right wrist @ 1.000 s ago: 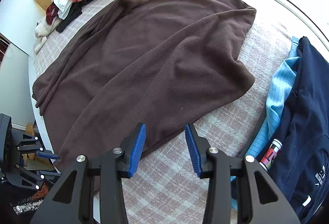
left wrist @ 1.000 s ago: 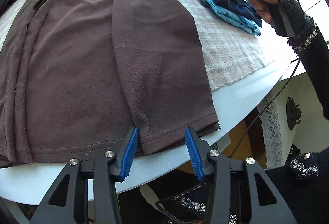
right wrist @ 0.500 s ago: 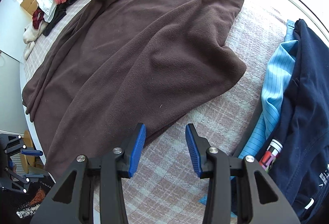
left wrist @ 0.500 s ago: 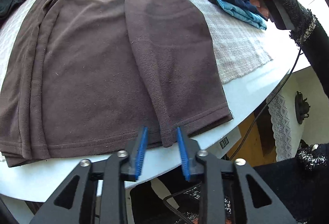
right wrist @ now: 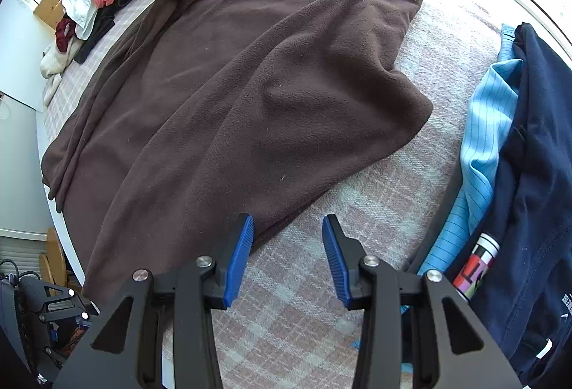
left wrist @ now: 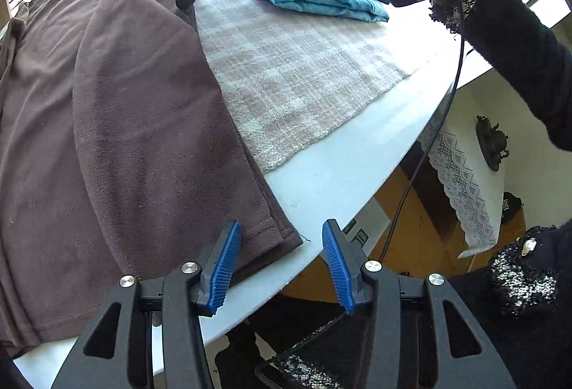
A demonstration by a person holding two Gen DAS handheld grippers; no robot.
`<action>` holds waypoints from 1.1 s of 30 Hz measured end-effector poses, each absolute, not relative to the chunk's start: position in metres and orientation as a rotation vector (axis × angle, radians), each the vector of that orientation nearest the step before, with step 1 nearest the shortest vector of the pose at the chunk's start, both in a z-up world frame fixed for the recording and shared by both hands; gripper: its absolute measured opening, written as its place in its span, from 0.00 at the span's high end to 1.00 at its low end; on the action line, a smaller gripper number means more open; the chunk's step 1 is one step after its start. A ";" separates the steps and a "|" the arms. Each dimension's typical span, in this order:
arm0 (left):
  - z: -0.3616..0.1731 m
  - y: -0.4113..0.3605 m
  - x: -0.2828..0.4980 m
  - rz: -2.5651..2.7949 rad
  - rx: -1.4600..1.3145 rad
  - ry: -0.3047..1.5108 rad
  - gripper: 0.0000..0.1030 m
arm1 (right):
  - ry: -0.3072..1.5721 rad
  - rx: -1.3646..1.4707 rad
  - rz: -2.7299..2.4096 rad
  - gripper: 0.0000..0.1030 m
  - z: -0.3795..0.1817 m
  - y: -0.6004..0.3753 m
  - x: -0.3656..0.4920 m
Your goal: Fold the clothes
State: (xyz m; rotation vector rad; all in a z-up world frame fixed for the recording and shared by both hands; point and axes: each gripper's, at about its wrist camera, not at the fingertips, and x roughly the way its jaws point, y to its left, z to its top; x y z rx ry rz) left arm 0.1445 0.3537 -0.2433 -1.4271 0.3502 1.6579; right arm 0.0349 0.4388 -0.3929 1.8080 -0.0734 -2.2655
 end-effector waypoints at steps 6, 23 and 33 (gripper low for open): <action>-0.247 0.352 0.144 1.657 -1.386 0.418 0.80 | -0.072 1.822 -2.271 0.61 -0.396 0.442 0.036; -0.236 0.353 0.154 1.555 -1.352 0.538 0.94 | -0.110 1.844 -2.292 0.61 -0.396 0.459 0.036; -0.227 0.360 0.163 1.605 -1.310 0.518 0.45 | -0.248 1.813 -2.334 0.61 -0.385 0.478 0.026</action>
